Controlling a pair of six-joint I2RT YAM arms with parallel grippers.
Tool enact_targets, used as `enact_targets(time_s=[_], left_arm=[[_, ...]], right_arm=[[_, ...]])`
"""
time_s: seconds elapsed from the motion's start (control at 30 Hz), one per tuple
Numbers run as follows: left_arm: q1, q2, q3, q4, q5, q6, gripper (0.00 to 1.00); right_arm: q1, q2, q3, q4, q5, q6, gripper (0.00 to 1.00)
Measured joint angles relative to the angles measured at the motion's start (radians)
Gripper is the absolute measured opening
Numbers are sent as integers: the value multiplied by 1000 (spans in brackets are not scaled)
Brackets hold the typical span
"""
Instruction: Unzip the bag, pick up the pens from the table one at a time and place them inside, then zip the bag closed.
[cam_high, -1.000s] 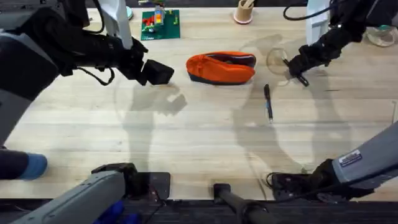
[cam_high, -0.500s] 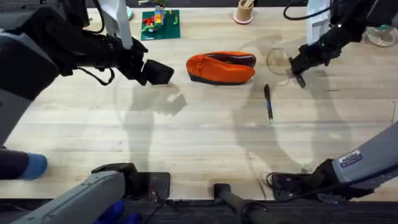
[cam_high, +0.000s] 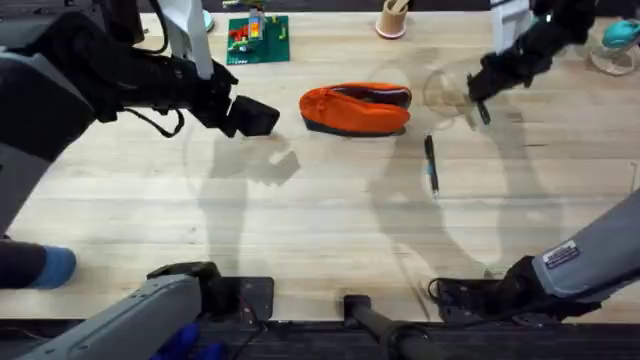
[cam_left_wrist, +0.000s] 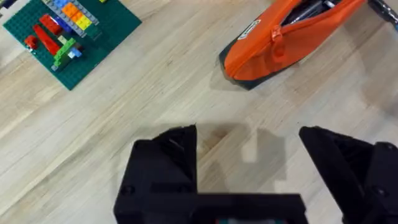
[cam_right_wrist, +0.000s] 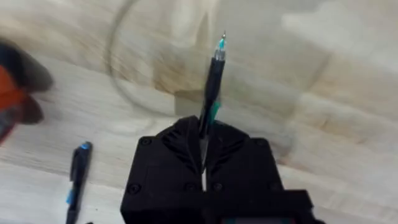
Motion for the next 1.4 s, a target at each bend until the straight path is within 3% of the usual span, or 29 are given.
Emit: enact_targets(time_s=[0.5,0.83,1.03,1.4], left_arm=[[0,0,0,0,0,0,993],[0,0,0,0,0,0,994],[0,0,0,0,0,0,993],[0,0,0,0,0,0,993]], right_arm=[[125,0,292,-204,-7,-15,31],[144,0,452,-332,-191,-94,32],[147,0,478,-368,-296,-214,34],[225,0,478,-457,-336,-485,34]])
